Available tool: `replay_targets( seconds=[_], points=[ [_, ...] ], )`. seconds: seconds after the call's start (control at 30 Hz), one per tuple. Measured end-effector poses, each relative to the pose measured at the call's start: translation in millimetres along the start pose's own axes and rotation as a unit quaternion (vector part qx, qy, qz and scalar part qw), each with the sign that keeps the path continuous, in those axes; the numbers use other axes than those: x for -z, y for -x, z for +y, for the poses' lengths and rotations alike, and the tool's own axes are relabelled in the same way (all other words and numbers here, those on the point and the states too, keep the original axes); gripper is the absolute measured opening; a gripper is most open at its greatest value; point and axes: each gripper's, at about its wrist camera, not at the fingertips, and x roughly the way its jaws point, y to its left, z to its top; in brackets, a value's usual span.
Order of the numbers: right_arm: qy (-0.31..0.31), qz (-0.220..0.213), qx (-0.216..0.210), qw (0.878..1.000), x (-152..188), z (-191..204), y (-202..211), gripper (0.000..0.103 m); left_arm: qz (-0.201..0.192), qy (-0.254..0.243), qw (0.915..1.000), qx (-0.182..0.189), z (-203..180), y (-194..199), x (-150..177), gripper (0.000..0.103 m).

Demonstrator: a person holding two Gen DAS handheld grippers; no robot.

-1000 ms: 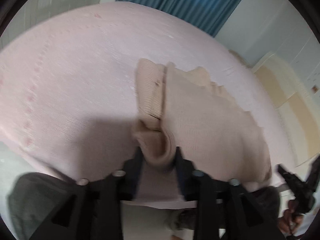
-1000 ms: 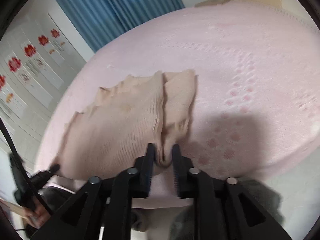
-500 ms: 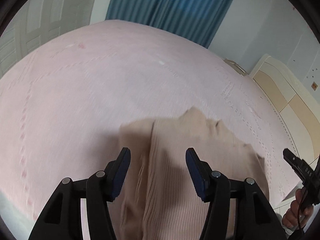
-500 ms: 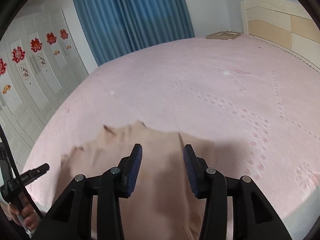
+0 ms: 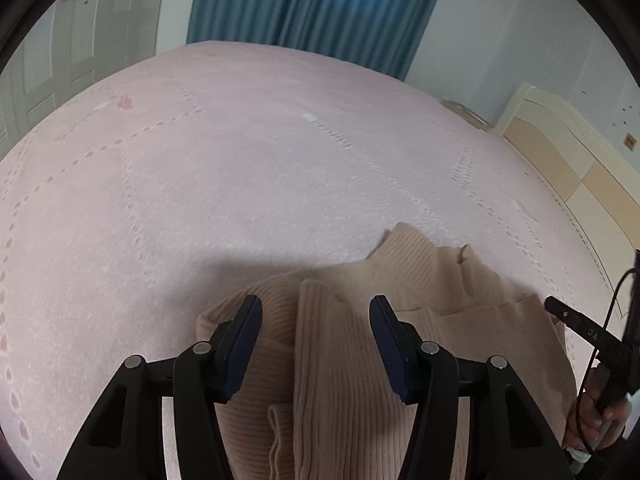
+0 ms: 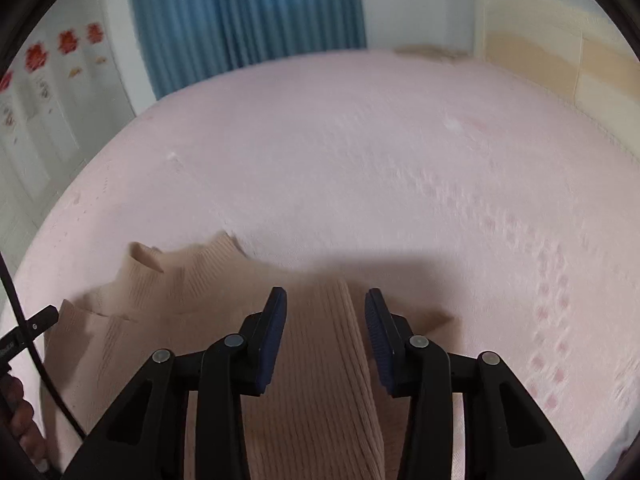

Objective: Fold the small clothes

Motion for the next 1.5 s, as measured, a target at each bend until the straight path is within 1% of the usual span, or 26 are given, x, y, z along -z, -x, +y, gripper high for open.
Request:
replay_targets(
  seconds=[0.03, 0.07, 0.13, 0.2, 0.23, 0.3, 0.33, 0.4, 0.43, 0.47, 0.6, 0.67, 0.7, 0.77, 0.83, 0.87, 1.0, 1.1, 1.13, 1.17, 1.2, 1.23, 1.3, 1.37, 1.43, 1.5],
  points=[
    [-0.006, 0.005, -0.006, 1.000, -1.5, -1.9, -1.9, 0.041, 0.004, 0.002, 1.0000, -0.001, 0.8, -3.3, -0.3, 0.046],
    [-0.009, 0.007, -0.004, 1.000, -2.8, -2.6, -3.7, 0.041, 0.008, 0.006, 0.9999, -0.003, 1.7, -7.5, -0.2, 0.035],
    [-0.002, 0.019, 0.003, 1.000, -3.5, -0.5, -10.6, 0.041, 0.018, 0.023, 0.9996, 0.001, 5.1, -15.2, 1.4, 0.031],
    [0.007, 0.032, 0.012, 0.999, 1.6, 4.5, -16.2, 0.041, 0.023, 0.025, 0.9994, -0.001, 5.2, -22.0, 1.5, 0.022],
    [0.014, 0.041, 0.030, 0.999, 3.5, 6.9, -22.1, 0.041, 0.024, 0.023, 0.9994, -0.004, 4.2, -23.5, 1.4, 0.020],
    [0.026, 0.047, 0.057, 0.997, 6.0, 7.5, -29.8, 0.040, 0.022, 0.011, 0.9996, -0.013, 1.0, -24.7, 1.1, 0.009],
    [0.029, 0.047, 0.060, 0.997, 7.2, 7.3, -30.7, 0.038, 0.021, 0.005, 0.9996, -0.018, -0.7, -24.9, 0.8, 0.009],
    [0.041, 0.046, 0.061, 0.996, 8.1, 11.6, -32.7, 0.026, 0.011, 0.005, 0.9997, -0.023, -1.4, -22.5, -0.6, 0.007],
    [0.048, 0.043, 0.062, 0.996, 8.2, 14.0, -31.5, 0.013, 0.002, 0.006, 0.9997, -0.022, -1.8, -20.2, -1.9, 0.007],
    [0.057, 0.035, 0.066, 0.996, 9.0, 17.2, -28.9, 0.005, -0.005, 0.008, 0.9998, -0.017, -2.2, -17.6, -3.6, 0.007],
    [0.061, -0.028, 0.032, 0.997, 3.8, 20.6, -3.7, 0.005, -0.041, 0.019, 0.9990, -0.004, -0.7, -3.5, -11.2, 0.007],
    [0.049, -0.043, 0.023, 0.998, -1.3, 15.8, 3.0, 0.005, -0.033, 0.025, 0.9990, -0.016, 3.0, -8.3, -13.5, 0.007],
    [0.041, -0.037, 0.027, 0.998, -2.9, 12.1, 0.1, 0.005, -0.026, 0.030, 0.9990, -0.022, 5.1, -12.7, -13.5, 0.007],
    [0.026, -0.006, 0.041, 0.999, -3.7, 6.2, -15.0, 0.005, -0.003, 0.043, 0.9985, -0.034, 10.9, -25.5, -12.6, 0.007],
    [0.015, 0.042, 0.066, 0.997, -0.4, -0.4, -37.5, 0.005, 0.013, 0.049, 0.9978, -0.042, 14.2, -34.3, -11.8, 0.007],
    [0.011, 0.050, 0.066, 0.996, -1.6, -1.1, -41.5, 0.005, 0.023, 0.055, 0.9973, -0.043, 16.1, -39.1, -11.4, 0.007],
    [0.026, 0.042, 0.083, 0.995, -3.9, 5.1, -38.5, 0.007, 0.040, 0.073, 0.9956, -0.042, 21.3, -46.3, -12.4, 0.011],
    [0.031, 0.047, 0.088, 0.995, -4.0, 6.0, -39.1, 0.017, 0.059, 0.089, 0.9940, -0.026, 23.8, -50.7, -13.8, 0.019],
    [0.027, 0.048, 0.087, 0.995, -3.3, 4.9, -37.5, 0.029, 0.062, 0.091, 0.9936, -0.025, 23.4, -51.0, -14.0, 0.020],
    [0.019, 0.050, 0.080, 0.995, -4.4, 0.9, -37.1, 0.046, 0.062, 0.093, 0.9934, -0.026, 22.7, -50.2, -14.2, 0.021],
    [0.012, 0.050, 0.070, 0.996, -4.4, -1.7, -35.2, 0.050, 0.061, 0.093, 0.9934, -0.026, 22.1, -49.3, -14.1, 0.025],
    [0.005, 0.050, 0.064, 0.997, -3.7, -3.3, -32.5, 0.050, 0.060, 0.093, 0.9936, -0.023, 21.5, -46.9, -14.2, 0.028],
    [-0.007, 0.042, 0.049, 0.998, -3.5, -6.8, -22.0, 0.050, 0.051, 0.098, 0.9938, -0.011, 21.8, -39.0, -13.4, 0.045],
    [-0.008, 0.013, 0.040, 0.999, -1.9, -5.5, -6.5, 0.050, 0.035, 0.107, 0.9937, -0.002, 24.2, -28.0, -11.5, 0.054],
    [0.007, -0.023, 0.035, 0.999, 3.0, 3.5, 13.2, 0.050, 0.017, 0.113, 0.9935, 0.006, 28.1, -14.7, -7.6, 0.060],
    [0.032, -0.035, 0.020, 0.999, 10.7, 17.5, 27.5, 0.050, 0.009, 0.114, 0.9934, 0.008, 33.0, -4.1, -2.7, 0.061]
  ],
)
